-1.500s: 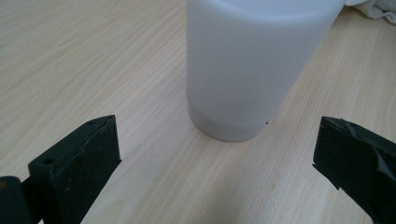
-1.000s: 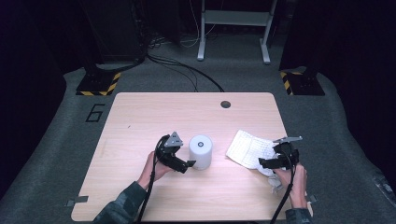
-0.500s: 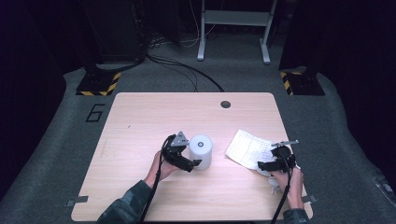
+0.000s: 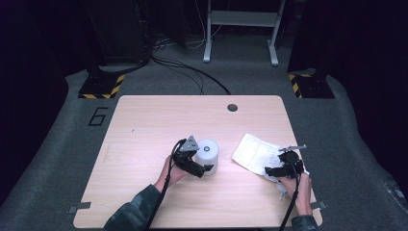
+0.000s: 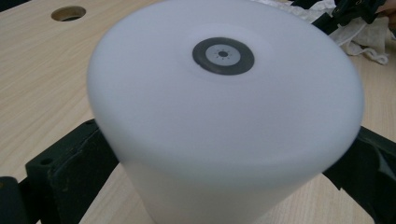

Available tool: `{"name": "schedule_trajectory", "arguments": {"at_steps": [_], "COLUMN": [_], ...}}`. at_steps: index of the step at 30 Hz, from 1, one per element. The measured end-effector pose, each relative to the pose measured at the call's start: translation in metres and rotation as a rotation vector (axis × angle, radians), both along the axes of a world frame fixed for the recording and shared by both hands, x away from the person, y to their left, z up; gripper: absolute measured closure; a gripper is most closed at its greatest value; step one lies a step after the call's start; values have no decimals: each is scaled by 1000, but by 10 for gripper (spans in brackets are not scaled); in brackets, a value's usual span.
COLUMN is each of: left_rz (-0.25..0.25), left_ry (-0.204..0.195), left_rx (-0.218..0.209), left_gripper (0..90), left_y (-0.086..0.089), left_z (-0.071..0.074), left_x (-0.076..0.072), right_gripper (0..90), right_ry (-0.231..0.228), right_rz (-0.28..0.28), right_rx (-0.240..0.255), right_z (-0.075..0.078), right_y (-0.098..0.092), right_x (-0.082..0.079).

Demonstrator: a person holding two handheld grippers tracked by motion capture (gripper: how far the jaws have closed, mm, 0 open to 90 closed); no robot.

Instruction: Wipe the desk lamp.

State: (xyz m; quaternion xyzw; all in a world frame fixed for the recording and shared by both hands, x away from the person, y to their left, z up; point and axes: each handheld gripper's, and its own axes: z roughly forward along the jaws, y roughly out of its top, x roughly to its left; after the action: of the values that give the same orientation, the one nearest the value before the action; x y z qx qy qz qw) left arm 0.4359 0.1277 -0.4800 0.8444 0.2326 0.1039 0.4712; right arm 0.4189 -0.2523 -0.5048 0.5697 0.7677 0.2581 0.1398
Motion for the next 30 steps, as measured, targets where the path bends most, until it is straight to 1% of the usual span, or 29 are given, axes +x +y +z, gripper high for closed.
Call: {"name": "schedule_trajectory", "arguments": {"at_steps": [1, 2, 3, 5, 7, 8, 9, 10, 11, 12, 13, 15, 16, 18, 20, 21, 23, 24, 25, 26, 27, 28, 30], "left_rz": [1, -6, -9, -2, 3, 10, 9, 11, 6, 13, 7, 8, 9, 10, 9, 10, 5, 11, 10, 8, 13, 11, 8], "left_ry": [-15, -14, -21, -28, -30, -40, -30, -36, -40, -44, -48, -42, -45, -46, -47, -47, -51, -50, -50, -52, -50, -50, -52], "left_rx": [-7, 2, 6, 7, -8, -4, -4, -3, 2, -6, -9, -20, -19, -19, -21, -22, -30, -34, -31, -28, -36, -33, -30], "left_gripper": [0, 0, 0, 0, 0, 0, 0, 0, 17, 48, 76, 80, 81, 82, 83, 83, 84, 85, 85, 85, 85, 86, 86], "left_y": [-2, -2, -4, -5, -6, -6, -6, -6, -6, -6, -6, -5, -5, -5, -5, -5, -4, -4, -4, -4, -4, -4, -4], "left_z": [-1, 0, -1, -2, -3, -4, -4, -5, -5, -5, -5, -6, -6, -7, -7, -7, -8, -8, -8, -8, -8, -8, -8], "left_x": [0, 1, 0, 1, 2, 3, 2, 2, 3, 2, 2, 2, 2, 2, 2, 1, 2, 2, 2, 2, 2, 2, 2], "right_gripper": [68, 68, 69, 70, 70, 70, 70, 70, 71, 73, 77, 92, 101, 117, 147, 161, 207, 232, 259, 297, 327, 362, 426], "right_ry": [-1, 0, 1, 6, 6, 4, 0, -2, -3, -3, -3, -3, 5, -11, -14, -6, -25, -25, -46, -44, -57, -63, -60], "right_rz": [0, 0, 1, 0, -3, -2, 0, 1, 0, -1, -3, -6, -21, -9, -17, -26, -15, -12, 1, -1, 4, 12, 5], "right_rx": [1, 2, 1, 5, 9, 7, 5, 3, 5, 4, 4, 3, 2, -7, -16, -19, -40, -43, -49, -43, -44, -48, -38], "right_z": [0, 0, 0, 0, 0, -1, -1, -1, -1, -2, -1, -2, -1, -2, -2, -1, -2, -1, -2, -1, -1, -1, 0], "right_y": [0, 0, 0, -1, -1, -1, -1, -1, 0, 0, 0, 0, 1, 0, 1, 2, 3, 3, 2, 3, 3, 2, 4], "right_x": [0, 0, 0, -1, -1, -1, 0, 0, 0, 0, -1, -1, -2, -2, -3, -4, -4, -6, -6, -7, -8, -8, -9]}}
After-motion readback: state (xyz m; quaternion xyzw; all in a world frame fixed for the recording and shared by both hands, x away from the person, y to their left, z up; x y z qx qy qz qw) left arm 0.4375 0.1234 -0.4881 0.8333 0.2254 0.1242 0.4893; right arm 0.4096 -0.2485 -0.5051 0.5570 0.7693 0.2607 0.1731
